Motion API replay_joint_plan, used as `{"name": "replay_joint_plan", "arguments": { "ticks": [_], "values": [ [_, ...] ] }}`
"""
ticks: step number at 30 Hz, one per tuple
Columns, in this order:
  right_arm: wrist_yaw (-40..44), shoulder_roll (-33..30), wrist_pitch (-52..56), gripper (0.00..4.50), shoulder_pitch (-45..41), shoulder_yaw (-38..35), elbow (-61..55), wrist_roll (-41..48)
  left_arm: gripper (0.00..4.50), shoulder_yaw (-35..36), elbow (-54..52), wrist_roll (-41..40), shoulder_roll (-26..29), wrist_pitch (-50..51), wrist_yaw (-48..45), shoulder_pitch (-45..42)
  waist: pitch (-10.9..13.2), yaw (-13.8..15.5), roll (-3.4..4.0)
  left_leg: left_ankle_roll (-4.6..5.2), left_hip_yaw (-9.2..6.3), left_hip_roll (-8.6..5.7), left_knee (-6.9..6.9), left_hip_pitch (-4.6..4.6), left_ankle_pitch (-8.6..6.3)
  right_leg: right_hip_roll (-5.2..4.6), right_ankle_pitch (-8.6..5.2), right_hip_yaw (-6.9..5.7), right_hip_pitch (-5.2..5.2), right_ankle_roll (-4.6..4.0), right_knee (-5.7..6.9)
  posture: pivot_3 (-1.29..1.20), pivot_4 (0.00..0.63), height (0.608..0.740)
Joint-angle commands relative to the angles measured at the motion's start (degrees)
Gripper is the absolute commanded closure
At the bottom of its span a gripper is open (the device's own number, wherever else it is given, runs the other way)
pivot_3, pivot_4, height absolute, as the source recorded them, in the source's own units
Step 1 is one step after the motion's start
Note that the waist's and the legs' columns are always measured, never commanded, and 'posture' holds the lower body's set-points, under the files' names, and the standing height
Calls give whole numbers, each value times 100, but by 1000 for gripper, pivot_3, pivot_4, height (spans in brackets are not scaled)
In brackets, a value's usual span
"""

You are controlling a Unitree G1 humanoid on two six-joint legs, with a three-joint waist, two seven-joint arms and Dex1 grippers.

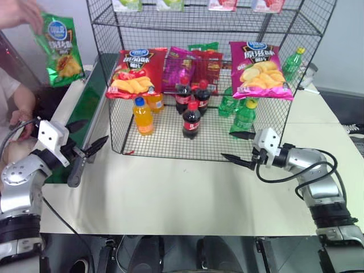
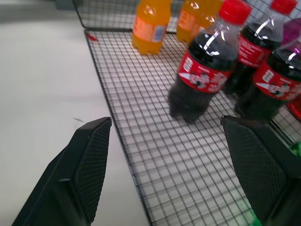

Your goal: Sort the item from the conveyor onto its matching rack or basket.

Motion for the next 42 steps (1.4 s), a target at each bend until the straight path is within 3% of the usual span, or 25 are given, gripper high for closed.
{"name": "replay_joint_plan", "arguments": {
  "ticks": [1, 23, 29, 35, 42],
  "values": [
    [-69, 50, -349, 637, -75, -28, 196, -127, 0, 29, 114, 77, 12, -247, 26, -112, 0, -1, 0, 0, 1, 0, 0, -4, 0, 0, 0, 0, -4, 0, 1, 0, 150, 739],
    [-7, 52, -512, 637, -432, 100, 417, -248, 0, -56, 6, 104, -272, -459, 237, 82, 0, -9, 0, -1, 3, 2, 6, -2, 0, 0, 0, 3, -6, 0, 11, 0, 150, 739],
    [98, 72, -424, 637, -501, 116, 486, -237, 0, 98, -105, 49, -96, -537, 210, 413, 0, -15, 0, -1, 3, 2, 5, -2, 0, -2, 0, 3, -6, 0, 11, 0, 150, 739],
    [120, 178, -183, 637, -397, 78, 162, -63, 0, 256, -166, -39, 116, -393, 125, 494, 0, -14, 0, -1, 2, 2, 5, -2, 0, -3, 0, 3, -6, 0, 11, 0, 150, 739],
    [272, 170, 890, 637, -42, -173, -809, 801, 0, 513, -573, -399, 285, -3, -2, 717, 0, -11, 0, 0, 2, 3, 2, -2, 0, -4, 0, 3, -6, 0, 10, 0, 150, 739]
  ]
}}
